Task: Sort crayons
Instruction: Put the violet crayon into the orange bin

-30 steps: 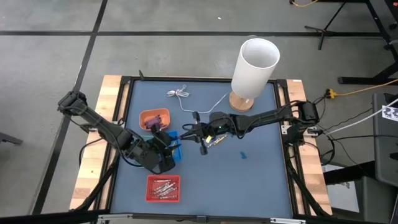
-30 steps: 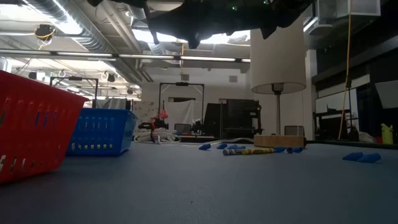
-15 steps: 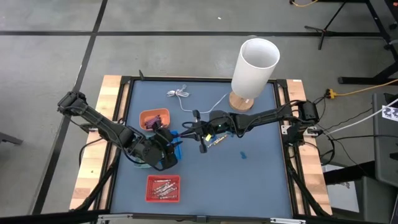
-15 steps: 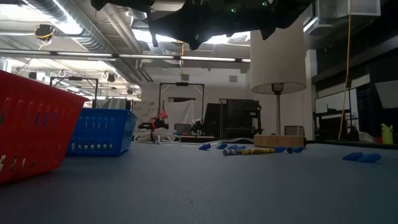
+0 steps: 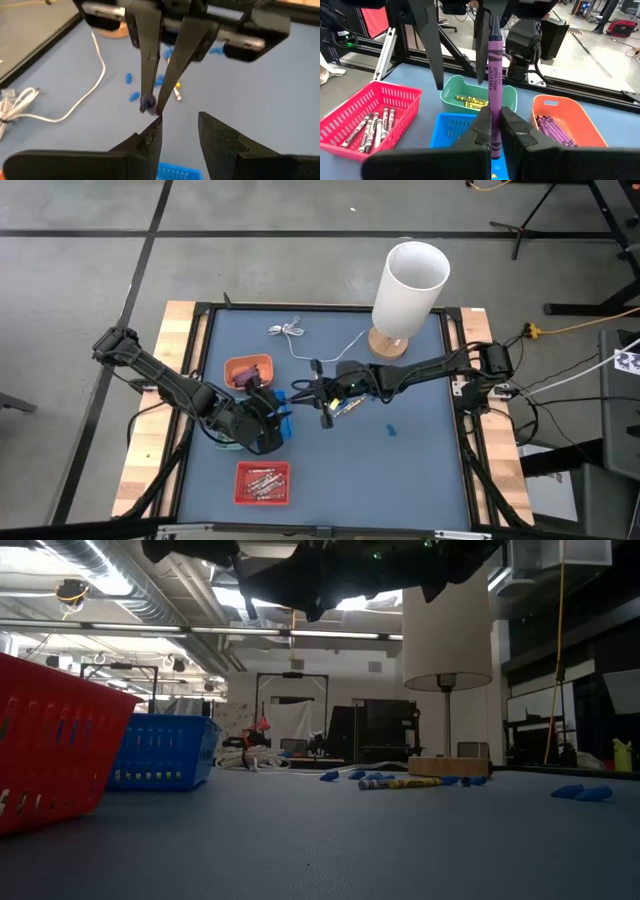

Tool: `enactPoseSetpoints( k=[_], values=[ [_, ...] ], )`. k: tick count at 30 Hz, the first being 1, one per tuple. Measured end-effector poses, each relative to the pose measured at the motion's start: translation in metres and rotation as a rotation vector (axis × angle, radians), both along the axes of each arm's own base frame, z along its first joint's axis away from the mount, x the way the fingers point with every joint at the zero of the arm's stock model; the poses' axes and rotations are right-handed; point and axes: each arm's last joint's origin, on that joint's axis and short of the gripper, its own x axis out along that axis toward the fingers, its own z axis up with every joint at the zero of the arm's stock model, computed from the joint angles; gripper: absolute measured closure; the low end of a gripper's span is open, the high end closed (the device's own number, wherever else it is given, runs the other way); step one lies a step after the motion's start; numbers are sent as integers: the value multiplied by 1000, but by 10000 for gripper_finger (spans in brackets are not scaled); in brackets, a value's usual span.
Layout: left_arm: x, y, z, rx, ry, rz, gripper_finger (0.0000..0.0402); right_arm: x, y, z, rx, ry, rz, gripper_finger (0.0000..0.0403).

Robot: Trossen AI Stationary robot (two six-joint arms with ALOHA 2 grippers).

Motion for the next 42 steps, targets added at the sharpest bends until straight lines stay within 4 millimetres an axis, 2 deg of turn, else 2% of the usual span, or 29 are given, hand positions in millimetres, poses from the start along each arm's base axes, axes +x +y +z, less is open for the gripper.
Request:
enactPoseSetpoints(
  k=[10, 26, 39, 42],
  values=[
    [-2, 2, -2, 16, 10, 35, 292, 0, 0, -1, 0, 6, 1, 386],
    [6, 7, 4, 52, -37, 23, 294, 0, 1, 0, 13, 2, 51, 386],
    [6, 7, 4, 53, -34, 20, 388, 0, 1, 0, 13, 3, 52, 386],
    [6, 7, 4, 54, -34, 20, 395, 0, 1, 0, 13, 4, 52, 386]
  ],
)
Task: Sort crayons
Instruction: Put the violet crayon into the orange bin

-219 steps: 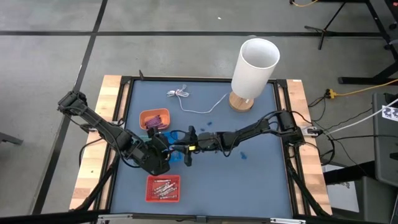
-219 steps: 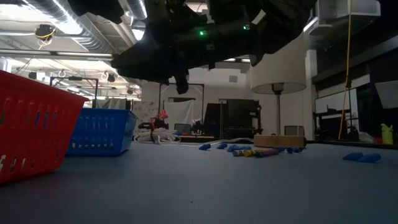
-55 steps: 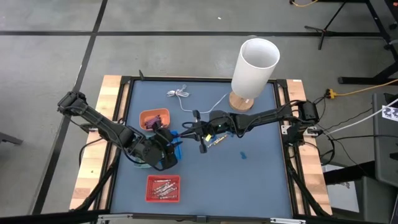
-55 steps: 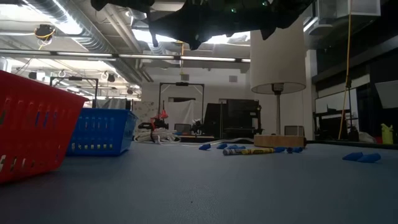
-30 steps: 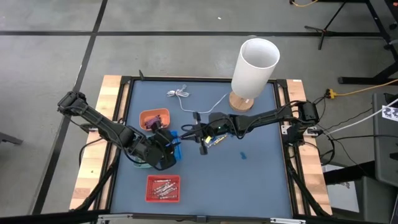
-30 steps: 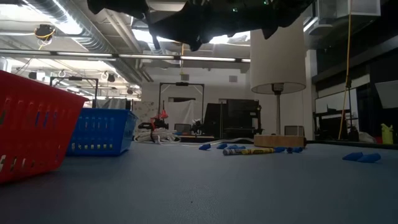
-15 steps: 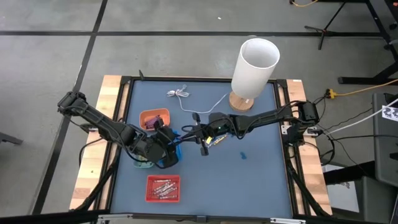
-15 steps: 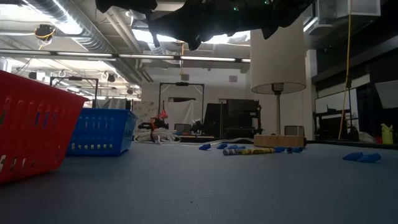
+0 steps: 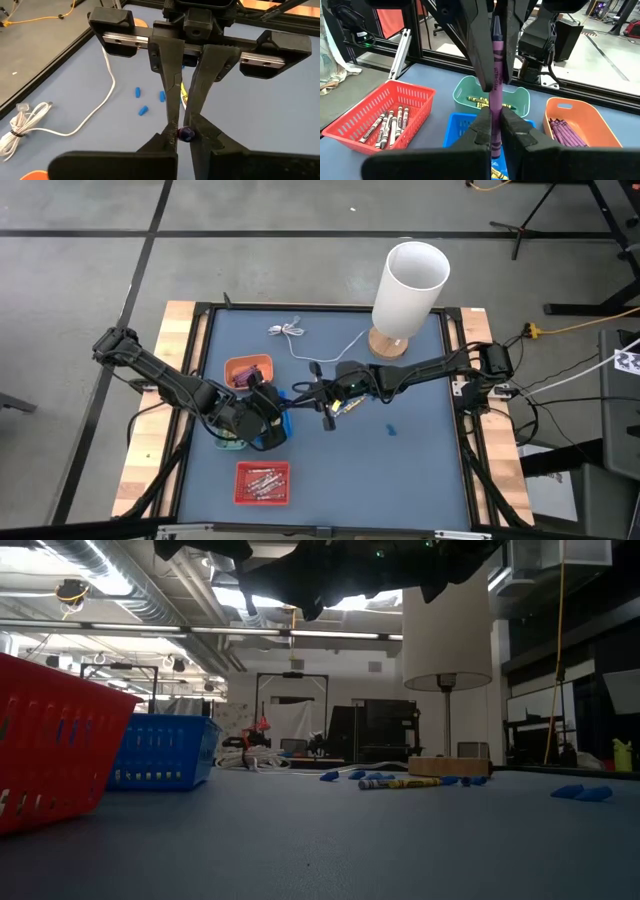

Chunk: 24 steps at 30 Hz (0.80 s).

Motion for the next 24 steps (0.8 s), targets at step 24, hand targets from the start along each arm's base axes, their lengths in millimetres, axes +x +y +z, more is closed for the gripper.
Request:
enactPoseSetpoints(
  k=[24],
  values=[
    [-11, 58, -17, -18, 351, 143, 390, -12, -3, -30, -49, 338, -68, 252]
  ],
)
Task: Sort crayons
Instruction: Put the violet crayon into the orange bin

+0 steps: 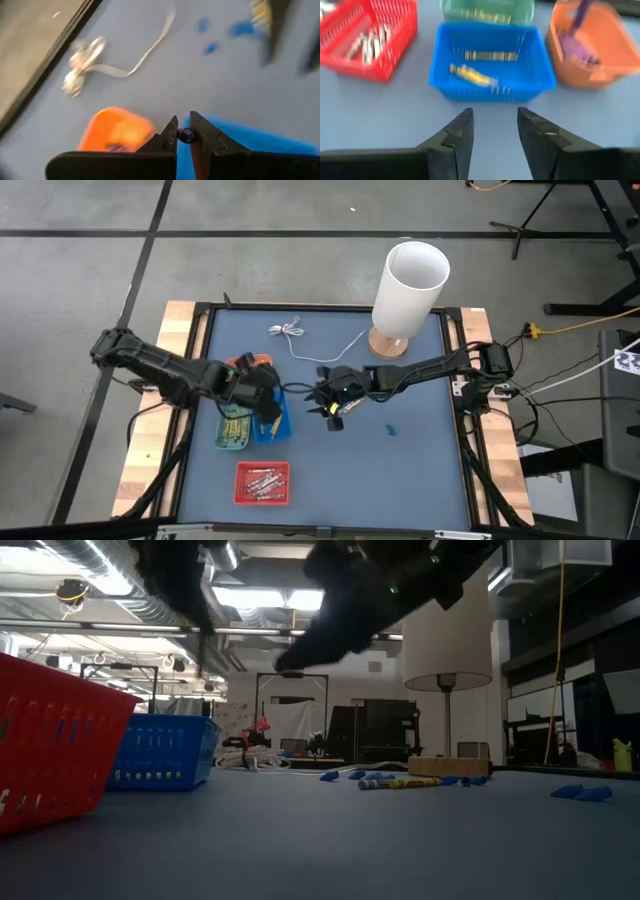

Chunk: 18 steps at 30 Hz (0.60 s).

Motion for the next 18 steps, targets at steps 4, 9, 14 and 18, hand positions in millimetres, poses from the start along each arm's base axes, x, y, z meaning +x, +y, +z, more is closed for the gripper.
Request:
enactPoseSetpoints(
  k=[4, 9, 14, 18],
  values=[
    [-11, 21, -6, 35, 165, 76, 390, -6, 0, -9, -7, 110, 0, 251],
    [-24, 42, -9, 34, 329, 151, 390, -13, -1, -16, -13, 213, 0, 251],
    [-28, 51, -9, 32, 379, 191, 390, -17, -1, -19, -16, 266, 0, 251],
    [-28, 55, -9, 28, 381, 212, 388, -21, -1, -23, -19, 317, 1, 251]
  ],
)
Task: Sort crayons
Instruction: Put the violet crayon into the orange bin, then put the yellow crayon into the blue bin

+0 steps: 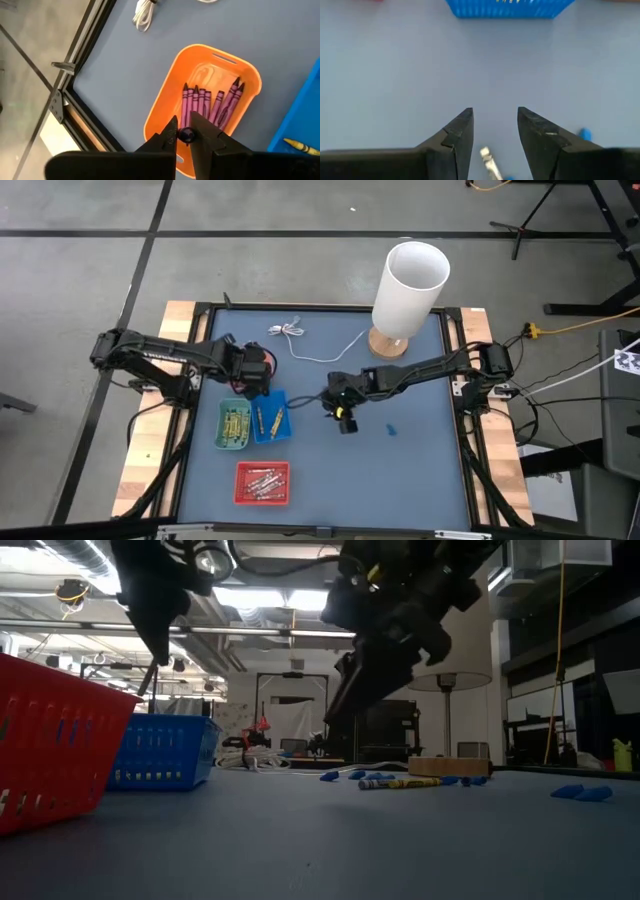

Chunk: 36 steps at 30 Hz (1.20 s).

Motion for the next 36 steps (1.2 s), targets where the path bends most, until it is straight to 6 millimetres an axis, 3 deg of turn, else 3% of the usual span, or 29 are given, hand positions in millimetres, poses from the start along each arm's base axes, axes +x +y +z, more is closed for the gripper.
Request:
enactPoseSetpoints(
  k=[13, 27, 36],
  values=[
    [0, 4, 0, 0, -1, 17, 307, -13, -4, -9, -87, 167, -50, 251],
    [3, 4, 0, 0, -35, 18, 303, -40, -9, -19, -246, 455, -100, 251],
    [5, 4, 0, 0, -56, 18, 302, -47, -11, -31, -298, 489, -60, 251]
  ],
)
